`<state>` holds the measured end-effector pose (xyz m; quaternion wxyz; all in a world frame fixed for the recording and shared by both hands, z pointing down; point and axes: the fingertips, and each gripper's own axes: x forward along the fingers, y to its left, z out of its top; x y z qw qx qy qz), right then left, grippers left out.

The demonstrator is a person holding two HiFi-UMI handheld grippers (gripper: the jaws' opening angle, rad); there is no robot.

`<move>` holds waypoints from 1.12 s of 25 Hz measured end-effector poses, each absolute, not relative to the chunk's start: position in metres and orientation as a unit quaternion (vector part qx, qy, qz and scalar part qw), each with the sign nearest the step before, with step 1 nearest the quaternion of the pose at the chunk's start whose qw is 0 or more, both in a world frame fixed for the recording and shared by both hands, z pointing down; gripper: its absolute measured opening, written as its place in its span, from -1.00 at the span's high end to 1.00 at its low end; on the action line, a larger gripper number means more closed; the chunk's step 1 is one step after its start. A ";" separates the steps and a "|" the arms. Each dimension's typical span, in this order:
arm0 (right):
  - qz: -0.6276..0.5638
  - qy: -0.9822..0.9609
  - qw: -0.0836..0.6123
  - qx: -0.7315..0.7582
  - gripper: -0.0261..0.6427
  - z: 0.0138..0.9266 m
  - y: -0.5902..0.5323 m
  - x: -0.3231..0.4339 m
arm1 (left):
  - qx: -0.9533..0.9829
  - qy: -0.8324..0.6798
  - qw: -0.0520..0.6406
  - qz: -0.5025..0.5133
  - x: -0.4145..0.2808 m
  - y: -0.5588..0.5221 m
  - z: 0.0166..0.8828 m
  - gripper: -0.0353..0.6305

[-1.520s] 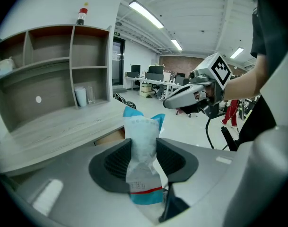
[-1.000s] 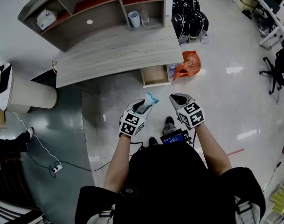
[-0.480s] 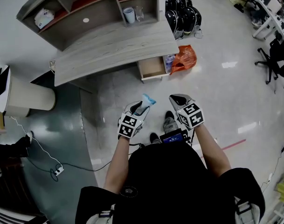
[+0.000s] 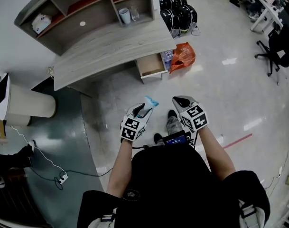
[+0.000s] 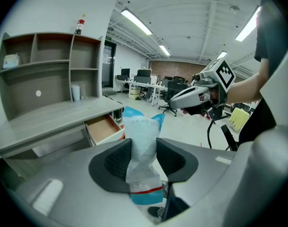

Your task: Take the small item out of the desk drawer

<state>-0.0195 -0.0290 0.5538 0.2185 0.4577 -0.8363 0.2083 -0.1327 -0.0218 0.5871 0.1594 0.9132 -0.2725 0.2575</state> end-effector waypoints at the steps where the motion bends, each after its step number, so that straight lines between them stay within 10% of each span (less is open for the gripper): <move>1: 0.207 -0.836 0.219 0.459 0.91 0.554 -0.026 -0.020 | 0.914 -0.271 0.158 0.257 -0.132 -0.019 0.587 0.38; 28: 0.187 -0.838 0.214 0.466 0.91 0.542 -0.008 -0.027 | 0.922 -0.262 0.139 0.248 -0.131 -0.007 0.576 0.38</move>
